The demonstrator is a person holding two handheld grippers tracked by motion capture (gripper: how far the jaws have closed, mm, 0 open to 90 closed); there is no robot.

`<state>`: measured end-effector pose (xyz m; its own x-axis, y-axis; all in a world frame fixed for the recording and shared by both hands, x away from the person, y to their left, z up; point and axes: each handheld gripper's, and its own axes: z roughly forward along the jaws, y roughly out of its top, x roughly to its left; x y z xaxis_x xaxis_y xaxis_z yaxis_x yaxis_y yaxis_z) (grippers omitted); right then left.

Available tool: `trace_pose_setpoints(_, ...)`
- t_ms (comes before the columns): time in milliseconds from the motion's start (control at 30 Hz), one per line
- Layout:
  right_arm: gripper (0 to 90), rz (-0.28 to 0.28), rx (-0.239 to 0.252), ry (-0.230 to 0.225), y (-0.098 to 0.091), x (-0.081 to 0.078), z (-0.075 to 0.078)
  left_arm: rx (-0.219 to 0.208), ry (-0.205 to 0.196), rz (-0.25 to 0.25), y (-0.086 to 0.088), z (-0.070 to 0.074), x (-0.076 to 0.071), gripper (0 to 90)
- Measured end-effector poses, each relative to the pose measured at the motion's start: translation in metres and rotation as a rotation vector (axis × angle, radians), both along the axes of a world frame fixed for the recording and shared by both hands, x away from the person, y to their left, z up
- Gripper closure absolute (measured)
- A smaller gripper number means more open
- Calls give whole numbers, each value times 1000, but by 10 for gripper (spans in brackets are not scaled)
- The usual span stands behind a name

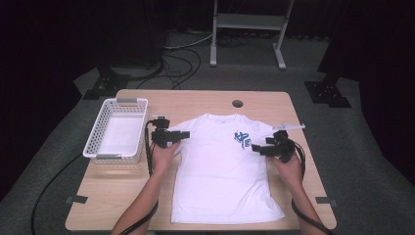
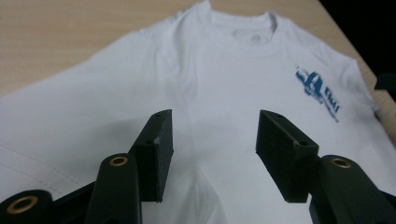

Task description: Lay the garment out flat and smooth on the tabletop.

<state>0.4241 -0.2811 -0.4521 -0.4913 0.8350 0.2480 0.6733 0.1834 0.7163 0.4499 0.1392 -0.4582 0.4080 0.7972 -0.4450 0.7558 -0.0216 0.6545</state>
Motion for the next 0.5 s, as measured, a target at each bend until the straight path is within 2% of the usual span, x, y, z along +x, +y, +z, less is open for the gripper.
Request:
trace_pose_setpoints(100, 176, -51, -31, 90, -6, 25, -7, 19, 17, 8, 1, -7, 6, 450)
trace_pose_setpoints(167, 176, -53, -75, 137, -5, 34, -11, 36, 31, 5, 2, -10, 11, 437)
trace_pose_setpoints(200, 178, -53, -94, 144, -3, 37, -13, 34, 27, 0, 3, -12, 13, 437)
trace_pose_setpoints(267, 177, -55, -111, 141, -1, 43, -13, 35, 32, -1, 3, -11, 17, 438)
trace_pose_setpoints(333, 177, -63, -119, 146, 1, 48, -12, 63, 23, -6, 2, -10, 22, 427)
trace_pose_setpoints(400, 176, -60, -145, 130, 3, 55, -13, 80, 18, -2, 1, -10, 28, 413)
trace_pose_setpoints(500, 142, -67, -177, 107, 7, 68, -14, 78, 8, 8, 2, -10, 37, 414)
